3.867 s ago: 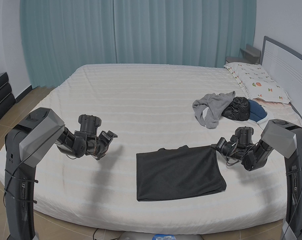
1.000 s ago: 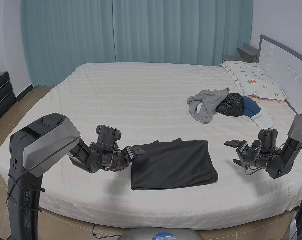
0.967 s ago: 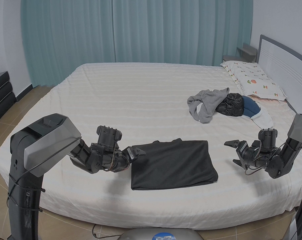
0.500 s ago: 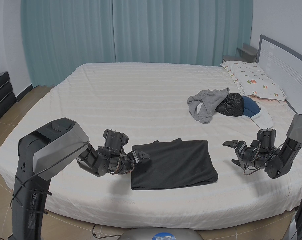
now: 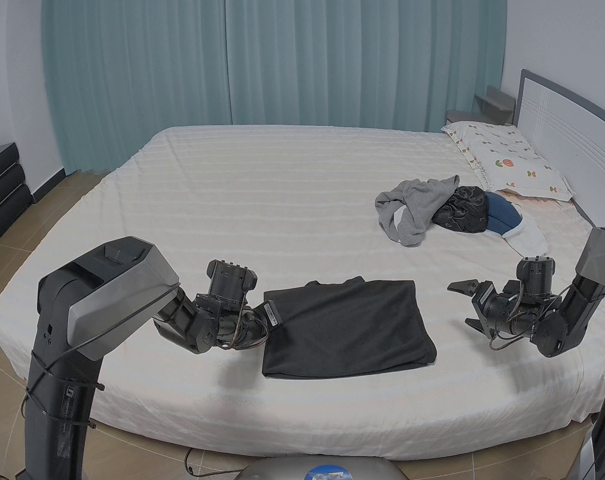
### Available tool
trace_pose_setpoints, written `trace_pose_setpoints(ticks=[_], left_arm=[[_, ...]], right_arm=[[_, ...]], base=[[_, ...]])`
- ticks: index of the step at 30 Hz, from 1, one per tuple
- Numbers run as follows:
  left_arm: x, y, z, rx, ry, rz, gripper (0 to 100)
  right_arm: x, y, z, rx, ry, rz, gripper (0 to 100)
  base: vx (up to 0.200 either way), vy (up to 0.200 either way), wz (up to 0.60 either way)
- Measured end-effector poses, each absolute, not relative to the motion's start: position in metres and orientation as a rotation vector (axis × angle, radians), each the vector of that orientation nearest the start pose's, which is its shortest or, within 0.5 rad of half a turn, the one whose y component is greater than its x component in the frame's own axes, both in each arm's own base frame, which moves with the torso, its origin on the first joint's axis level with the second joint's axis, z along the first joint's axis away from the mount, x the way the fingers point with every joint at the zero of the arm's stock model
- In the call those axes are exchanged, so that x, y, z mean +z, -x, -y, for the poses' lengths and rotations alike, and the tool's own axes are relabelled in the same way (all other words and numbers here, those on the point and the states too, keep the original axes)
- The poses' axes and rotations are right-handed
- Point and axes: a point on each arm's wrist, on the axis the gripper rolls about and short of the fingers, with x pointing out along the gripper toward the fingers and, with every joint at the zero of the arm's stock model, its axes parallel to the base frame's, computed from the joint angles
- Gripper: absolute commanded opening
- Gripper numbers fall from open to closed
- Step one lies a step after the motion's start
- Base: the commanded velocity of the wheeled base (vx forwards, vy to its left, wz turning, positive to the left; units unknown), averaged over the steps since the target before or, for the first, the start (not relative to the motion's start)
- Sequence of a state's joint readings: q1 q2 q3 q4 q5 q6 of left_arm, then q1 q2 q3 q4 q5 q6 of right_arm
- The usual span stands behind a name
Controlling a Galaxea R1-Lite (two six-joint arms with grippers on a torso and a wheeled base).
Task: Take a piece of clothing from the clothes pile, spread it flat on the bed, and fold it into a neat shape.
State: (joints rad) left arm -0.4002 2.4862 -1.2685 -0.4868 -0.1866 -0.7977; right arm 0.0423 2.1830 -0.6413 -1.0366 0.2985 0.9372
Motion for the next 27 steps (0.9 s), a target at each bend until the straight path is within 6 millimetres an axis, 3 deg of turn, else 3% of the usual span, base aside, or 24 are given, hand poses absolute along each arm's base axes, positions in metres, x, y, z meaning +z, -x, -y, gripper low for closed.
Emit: trace_pose_setpoints(ticks=[27], left_arm=[[-0.017, -0.406, 0.160, -0.199, 0.685, -0.816, 0]], right_arm=[[0.022, -0.337, -0.022, 0.070, -0.970, -0.642, 100]], base=[[0.000, 0.000, 0.00]])
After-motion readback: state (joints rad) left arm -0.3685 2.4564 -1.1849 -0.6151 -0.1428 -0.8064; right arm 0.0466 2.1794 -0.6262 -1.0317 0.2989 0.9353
